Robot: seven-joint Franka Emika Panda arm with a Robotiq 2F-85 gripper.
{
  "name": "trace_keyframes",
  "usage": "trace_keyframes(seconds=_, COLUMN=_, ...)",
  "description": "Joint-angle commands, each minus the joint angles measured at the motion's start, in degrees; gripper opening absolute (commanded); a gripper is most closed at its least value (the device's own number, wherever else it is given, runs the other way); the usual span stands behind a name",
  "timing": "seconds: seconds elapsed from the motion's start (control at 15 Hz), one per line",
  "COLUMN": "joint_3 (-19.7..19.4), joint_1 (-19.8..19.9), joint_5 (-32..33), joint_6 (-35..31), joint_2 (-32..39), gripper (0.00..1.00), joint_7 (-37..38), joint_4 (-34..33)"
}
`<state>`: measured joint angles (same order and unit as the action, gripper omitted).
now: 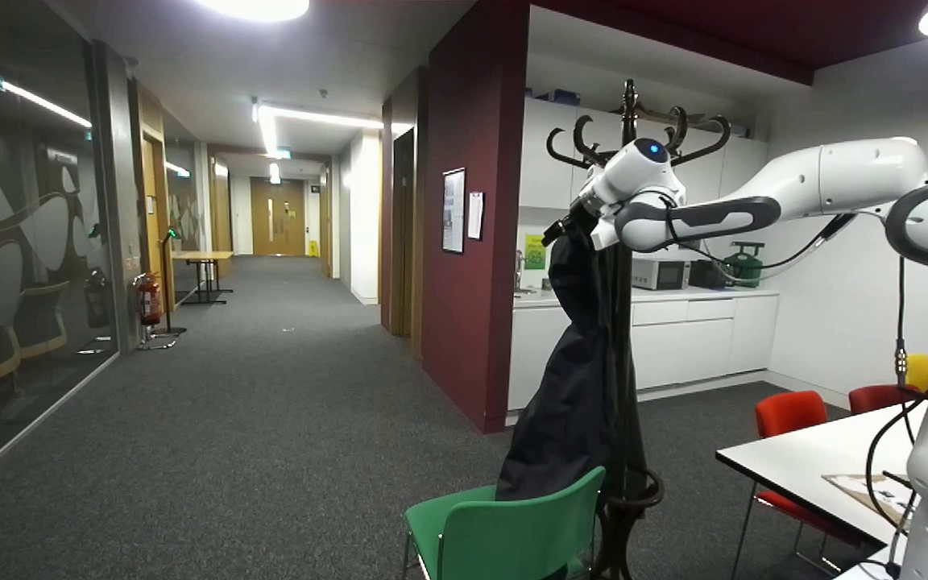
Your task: Pick up a jacket and place it on the green chair
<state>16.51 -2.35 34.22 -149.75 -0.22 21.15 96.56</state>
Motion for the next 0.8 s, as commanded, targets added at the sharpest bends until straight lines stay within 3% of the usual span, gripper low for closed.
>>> trace_keyframes(seconds=0.0, joint_3=-0.12, joint_1=0.32, joint_5=4.11, joint_6=1.96, joint_2=-7.03, gripper=1.0, joint_7=5.67, joint_4=3.08)
trace_keyframes(seconds=0.13, joint_3=-1.71, joint_1=-1.56, joint_5=3.54, joint_6=3.62, joint_2=-10.37, gripper=1.0, joint_7=6.93, joint_4=4.31)
trace_keyframes(seconds=0.4, joint_3=-0.84, joint_1=-1.34, joint_5=-0.41, joint_6=7.67, joint_2=-16.88, gripper=1.0, joint_7=6.84, joint_4=7.5)
trace_keyframes(seconds=0.73, joint_3=-0.14, joint_1=-1.36, joint_5=-9.11, joint_6=21.63, joint_2=-24.59, gripper=1.0, joint_7=6.55, joint_4=10.65)
